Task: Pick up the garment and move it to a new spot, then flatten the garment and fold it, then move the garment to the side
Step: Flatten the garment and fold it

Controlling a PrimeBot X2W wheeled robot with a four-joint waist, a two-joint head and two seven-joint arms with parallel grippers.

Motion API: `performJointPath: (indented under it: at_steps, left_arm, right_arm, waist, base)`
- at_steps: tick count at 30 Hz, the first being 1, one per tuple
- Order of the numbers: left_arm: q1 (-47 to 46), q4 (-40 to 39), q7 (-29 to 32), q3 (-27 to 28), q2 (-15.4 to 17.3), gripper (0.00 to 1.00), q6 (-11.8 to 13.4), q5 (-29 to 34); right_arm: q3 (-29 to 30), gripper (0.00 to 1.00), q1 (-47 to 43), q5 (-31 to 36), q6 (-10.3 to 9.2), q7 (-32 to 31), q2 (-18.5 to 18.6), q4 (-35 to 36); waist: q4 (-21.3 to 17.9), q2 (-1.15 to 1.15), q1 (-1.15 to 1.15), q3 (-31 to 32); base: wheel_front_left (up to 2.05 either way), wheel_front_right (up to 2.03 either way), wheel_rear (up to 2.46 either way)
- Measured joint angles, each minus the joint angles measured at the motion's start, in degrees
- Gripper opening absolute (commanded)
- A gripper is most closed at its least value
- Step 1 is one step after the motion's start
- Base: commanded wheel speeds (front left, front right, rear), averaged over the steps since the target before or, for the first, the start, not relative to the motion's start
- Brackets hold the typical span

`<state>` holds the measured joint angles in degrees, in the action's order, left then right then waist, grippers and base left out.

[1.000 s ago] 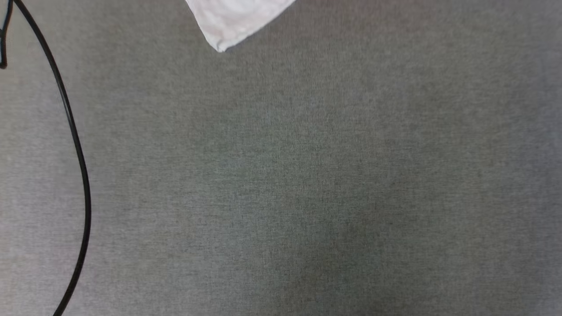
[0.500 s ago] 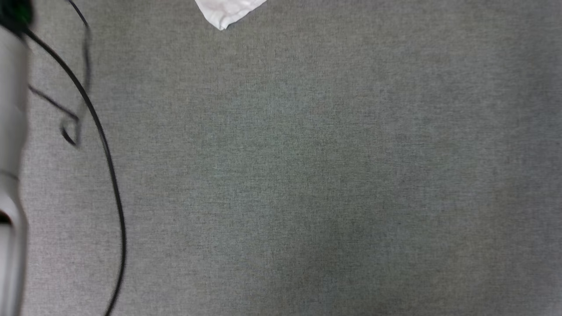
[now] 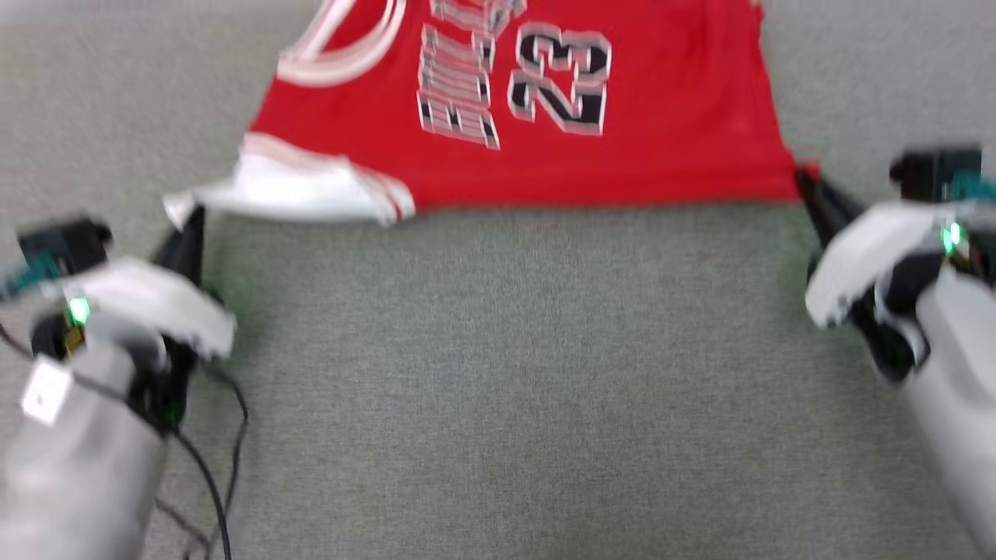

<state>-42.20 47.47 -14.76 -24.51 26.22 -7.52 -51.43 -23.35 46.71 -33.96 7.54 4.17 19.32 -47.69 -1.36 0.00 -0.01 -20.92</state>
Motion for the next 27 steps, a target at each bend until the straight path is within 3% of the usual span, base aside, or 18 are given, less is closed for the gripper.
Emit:
performJointPath:
  at_steps: [4,11,19,27]
  left_arm:
    - [9.0,-4.2,-0.1,1.0,-0.2,0.00,1.5,-0.7]
    - [23.0,-13.6,-0.1,1.5,0.9,0.00,6.4,-0.5]
    - [38.9,-27.4,2.6,1.8,3.4,0.00,14.2,-2.3]
    - [52.2,-40.6,6.1,1.9,5.7,0.00,21.3,-4.2]
  right_arm:
    - [1.4,0.00,-8.0,-1.2,0.01,0.9,1.5,2.0]
    - [5.0,0.00,-21.7,-0.8,0.02,0.1,2.0,7.3]
    - [10.6,0.00,-37.0,2.3,0.02,-4.7,1.3,16.9]
    - [18.9,0.00,-53.1,7.7,0.01,-11.0,-2.3,30.1]
  waist:
    - [0.1,0.00,-0.01,4.3]
    - [0.7,0.00,-0.02,11.3]
    - [0.9,0.00,-0.01,17.8]
    - [1.5,0.00,-0.02,22.1]
  base:
    - [0.00,0.00,0.00]
    - [0.00,0.00,0.00]
    - [0.00,0.00,0.00]
    - [0.00,0.00,0.00]
